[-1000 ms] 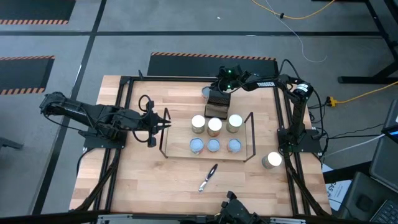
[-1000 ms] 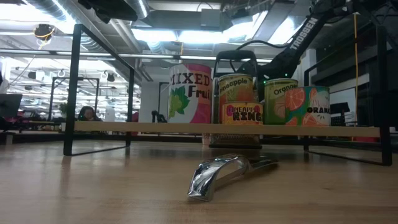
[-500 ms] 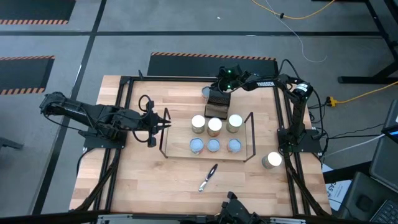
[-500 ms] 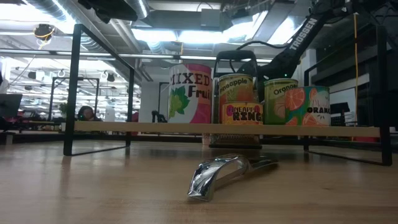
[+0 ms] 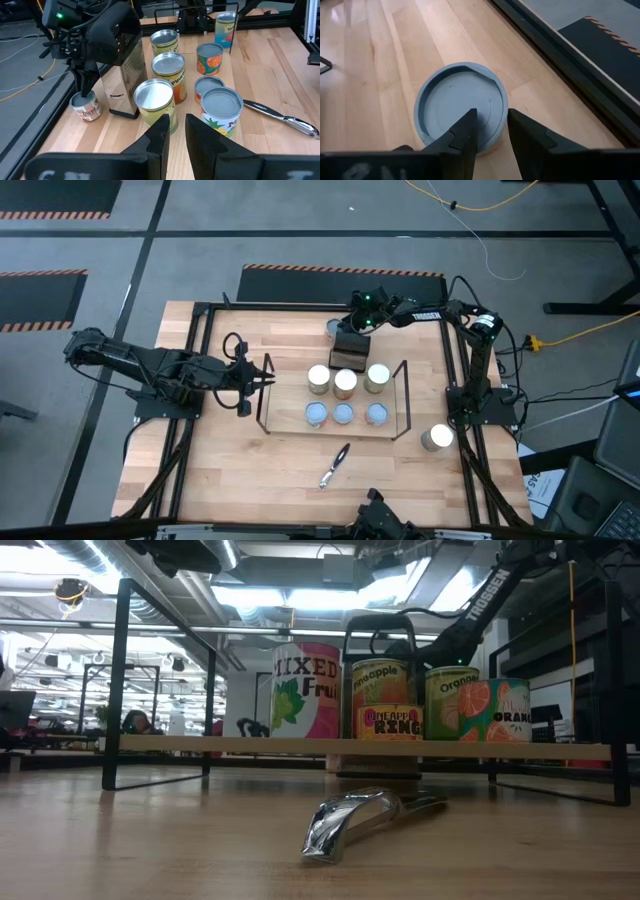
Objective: Pick and place cans onto a shelf
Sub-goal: Put the canned diced tomatoes on the shelf
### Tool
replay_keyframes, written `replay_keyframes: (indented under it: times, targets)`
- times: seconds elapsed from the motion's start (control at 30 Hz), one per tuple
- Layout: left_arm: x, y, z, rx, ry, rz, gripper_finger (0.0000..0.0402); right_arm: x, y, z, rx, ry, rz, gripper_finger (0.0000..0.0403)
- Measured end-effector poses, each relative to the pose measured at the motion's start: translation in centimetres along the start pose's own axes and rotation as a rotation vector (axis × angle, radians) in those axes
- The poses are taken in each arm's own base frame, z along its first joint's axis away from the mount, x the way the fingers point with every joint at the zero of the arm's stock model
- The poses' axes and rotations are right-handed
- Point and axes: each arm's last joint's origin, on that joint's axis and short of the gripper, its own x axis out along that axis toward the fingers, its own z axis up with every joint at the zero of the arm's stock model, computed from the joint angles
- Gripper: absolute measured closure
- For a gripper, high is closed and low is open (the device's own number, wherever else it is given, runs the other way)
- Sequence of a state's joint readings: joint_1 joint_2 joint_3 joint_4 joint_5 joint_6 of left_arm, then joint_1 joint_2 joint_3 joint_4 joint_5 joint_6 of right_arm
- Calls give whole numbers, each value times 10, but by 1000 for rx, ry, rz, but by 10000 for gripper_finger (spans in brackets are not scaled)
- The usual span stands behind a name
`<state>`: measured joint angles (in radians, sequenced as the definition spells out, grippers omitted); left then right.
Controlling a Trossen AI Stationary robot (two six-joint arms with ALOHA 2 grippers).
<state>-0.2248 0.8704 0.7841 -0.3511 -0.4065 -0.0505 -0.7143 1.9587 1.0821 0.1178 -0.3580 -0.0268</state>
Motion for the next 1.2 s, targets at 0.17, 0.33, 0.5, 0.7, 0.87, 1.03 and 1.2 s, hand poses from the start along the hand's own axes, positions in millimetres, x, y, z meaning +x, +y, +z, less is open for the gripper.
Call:
replay_keyframes:
  times: [0.17, 0.33, 0.5, 0.7, 0.87, 1.03, 1.2]
  targets:
    - [0, 0, 0, 0, 0, 0, 347, 0, 0, 0, 8, -2, -4, 296]
    - [0, 0, 0, 0, 0, 0, 347, 0, -1, 0, 17, -2, -5, 297]
    - [0, 0, 0, 8, 0, 0, 347, 0, -1, 0, 19, -3, -6, 297]
    - [0, 0, 0, 8, 0, 0, 347, 0, -1, 0, 22, -3, -7, 297]
    - [0, 0, 0, 8, 0, 0, 347, 0, -1, 1, 22, -5, -8, 303]
    - [0, 0, 0, 8, 0, 0, 347, 0, -1, 1, 22, -4, -9, 304]
    - [0, 0, 0, 8, 0, 0, 347, 0, -1, 1, 20, -9, -10, 304]
